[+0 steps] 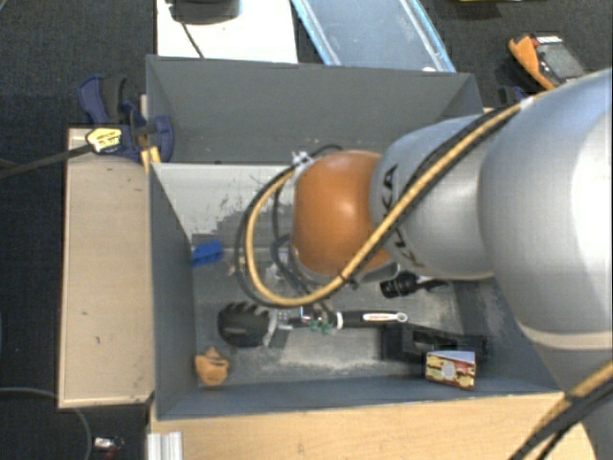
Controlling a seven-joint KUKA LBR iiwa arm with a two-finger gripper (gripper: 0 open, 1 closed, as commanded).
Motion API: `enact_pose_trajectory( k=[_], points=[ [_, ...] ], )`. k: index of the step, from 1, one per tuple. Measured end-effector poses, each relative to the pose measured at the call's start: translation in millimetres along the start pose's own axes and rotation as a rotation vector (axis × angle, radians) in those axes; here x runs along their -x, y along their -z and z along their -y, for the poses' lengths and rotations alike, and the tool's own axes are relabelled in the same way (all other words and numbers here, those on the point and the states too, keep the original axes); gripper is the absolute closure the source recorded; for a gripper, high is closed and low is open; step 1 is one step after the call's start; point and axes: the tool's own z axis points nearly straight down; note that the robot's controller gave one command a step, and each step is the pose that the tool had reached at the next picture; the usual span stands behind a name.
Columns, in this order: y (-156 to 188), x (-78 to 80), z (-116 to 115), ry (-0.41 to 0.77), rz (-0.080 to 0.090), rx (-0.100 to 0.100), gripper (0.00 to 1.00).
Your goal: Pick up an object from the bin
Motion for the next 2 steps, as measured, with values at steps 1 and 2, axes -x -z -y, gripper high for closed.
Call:
enact_pose_trajectory(
  k=[1, 2],
  points=[
    [-27, -6.7, 16, 0.147, 0.002, -0.002, 0.0],
    [-42, -11.2, -12, -0.271, 0.01, 0.006, 1.0]
  ],
)
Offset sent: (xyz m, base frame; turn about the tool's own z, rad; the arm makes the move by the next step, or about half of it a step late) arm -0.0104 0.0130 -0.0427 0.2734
